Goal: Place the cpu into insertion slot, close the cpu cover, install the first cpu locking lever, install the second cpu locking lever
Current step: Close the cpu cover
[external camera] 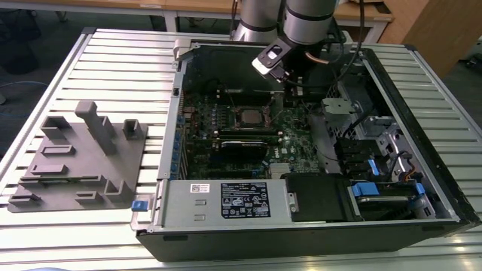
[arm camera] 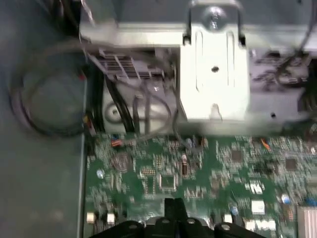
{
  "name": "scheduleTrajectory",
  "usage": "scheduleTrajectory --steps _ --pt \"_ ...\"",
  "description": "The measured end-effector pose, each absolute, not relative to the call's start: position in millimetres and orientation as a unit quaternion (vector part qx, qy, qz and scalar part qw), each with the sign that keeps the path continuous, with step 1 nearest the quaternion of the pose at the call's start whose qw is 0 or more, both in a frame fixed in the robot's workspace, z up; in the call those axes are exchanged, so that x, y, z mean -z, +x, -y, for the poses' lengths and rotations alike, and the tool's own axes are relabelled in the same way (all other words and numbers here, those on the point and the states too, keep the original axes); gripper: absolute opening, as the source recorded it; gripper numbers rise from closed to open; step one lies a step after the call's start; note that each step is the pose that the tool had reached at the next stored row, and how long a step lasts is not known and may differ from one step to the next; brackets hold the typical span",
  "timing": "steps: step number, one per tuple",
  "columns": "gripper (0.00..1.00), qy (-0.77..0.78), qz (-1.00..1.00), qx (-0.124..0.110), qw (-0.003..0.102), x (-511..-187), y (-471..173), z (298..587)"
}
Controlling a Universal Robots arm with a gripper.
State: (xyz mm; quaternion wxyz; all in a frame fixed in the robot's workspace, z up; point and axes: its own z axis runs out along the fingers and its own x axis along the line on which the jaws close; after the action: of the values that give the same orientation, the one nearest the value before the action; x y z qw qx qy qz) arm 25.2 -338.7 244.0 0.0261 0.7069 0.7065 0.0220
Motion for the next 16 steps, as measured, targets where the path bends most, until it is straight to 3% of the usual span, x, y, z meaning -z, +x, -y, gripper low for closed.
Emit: scheduleTrajectory --steps 9,16 --pt "0.11 0.707 -0.706 -0.028 0.032 -244 -15 339" --pt "0.11 0.707 -0.706 -0.026 0.03 -244 -17 339"
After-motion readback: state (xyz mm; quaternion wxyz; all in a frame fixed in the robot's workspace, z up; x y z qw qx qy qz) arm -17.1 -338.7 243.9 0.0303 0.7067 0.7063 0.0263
